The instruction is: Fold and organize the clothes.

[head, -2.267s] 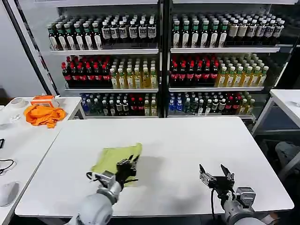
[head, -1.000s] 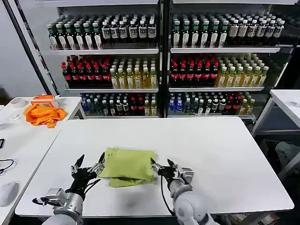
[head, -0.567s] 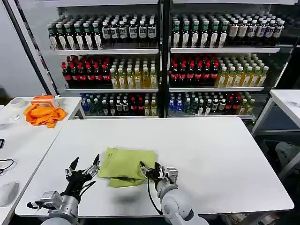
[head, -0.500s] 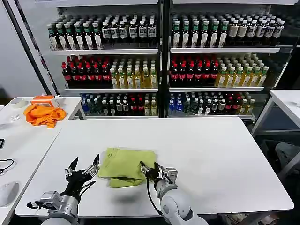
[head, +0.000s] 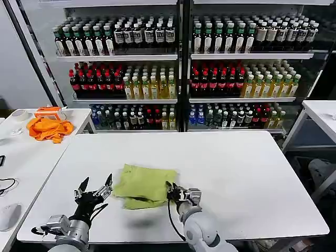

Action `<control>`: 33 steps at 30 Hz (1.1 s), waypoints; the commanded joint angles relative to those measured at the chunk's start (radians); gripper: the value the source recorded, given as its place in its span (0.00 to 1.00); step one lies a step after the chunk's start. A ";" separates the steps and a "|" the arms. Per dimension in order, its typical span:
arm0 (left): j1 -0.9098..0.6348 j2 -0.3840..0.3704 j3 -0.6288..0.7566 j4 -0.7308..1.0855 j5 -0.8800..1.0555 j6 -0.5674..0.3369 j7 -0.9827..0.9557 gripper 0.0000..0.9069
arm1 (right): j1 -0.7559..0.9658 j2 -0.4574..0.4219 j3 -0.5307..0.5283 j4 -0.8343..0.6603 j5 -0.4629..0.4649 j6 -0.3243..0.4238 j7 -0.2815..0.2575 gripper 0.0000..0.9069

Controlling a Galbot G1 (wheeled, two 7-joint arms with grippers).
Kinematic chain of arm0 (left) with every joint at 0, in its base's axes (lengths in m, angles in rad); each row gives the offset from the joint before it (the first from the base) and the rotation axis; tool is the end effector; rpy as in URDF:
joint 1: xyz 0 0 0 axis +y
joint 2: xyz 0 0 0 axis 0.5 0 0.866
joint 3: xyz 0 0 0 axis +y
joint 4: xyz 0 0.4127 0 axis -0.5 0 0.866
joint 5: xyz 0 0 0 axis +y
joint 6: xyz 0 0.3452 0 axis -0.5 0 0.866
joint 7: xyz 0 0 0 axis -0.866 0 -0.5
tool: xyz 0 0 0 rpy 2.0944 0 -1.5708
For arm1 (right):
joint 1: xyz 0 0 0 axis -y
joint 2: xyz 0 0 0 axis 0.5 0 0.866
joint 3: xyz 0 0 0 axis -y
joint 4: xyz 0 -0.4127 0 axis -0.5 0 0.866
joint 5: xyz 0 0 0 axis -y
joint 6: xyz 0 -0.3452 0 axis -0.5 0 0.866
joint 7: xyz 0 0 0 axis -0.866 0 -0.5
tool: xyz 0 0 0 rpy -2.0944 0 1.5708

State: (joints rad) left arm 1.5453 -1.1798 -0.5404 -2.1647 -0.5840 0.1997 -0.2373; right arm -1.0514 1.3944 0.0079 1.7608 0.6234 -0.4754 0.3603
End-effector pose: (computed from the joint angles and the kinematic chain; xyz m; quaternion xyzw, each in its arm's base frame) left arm 0.1552 0.0881 -0.3133 0.0021 -0.9910 0.0979 0.0912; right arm 0.2933 0.1036 -0.3727 0.1504 -0.9454 -0.1226 0.2618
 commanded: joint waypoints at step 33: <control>-0.001 -0.047 0.104 -0.027 0.232 -0.048 0.045 1.00 | -0.346 -0.335 0.391 0.311 -0.379 0.391 -0.111 1.00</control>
State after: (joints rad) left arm 1.5346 -1.2142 -0.4553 -2.1681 -0.4445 0.1767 -0.1998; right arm -1.2066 1.0656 0.2559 1.9289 0.3967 -0.2879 0.2326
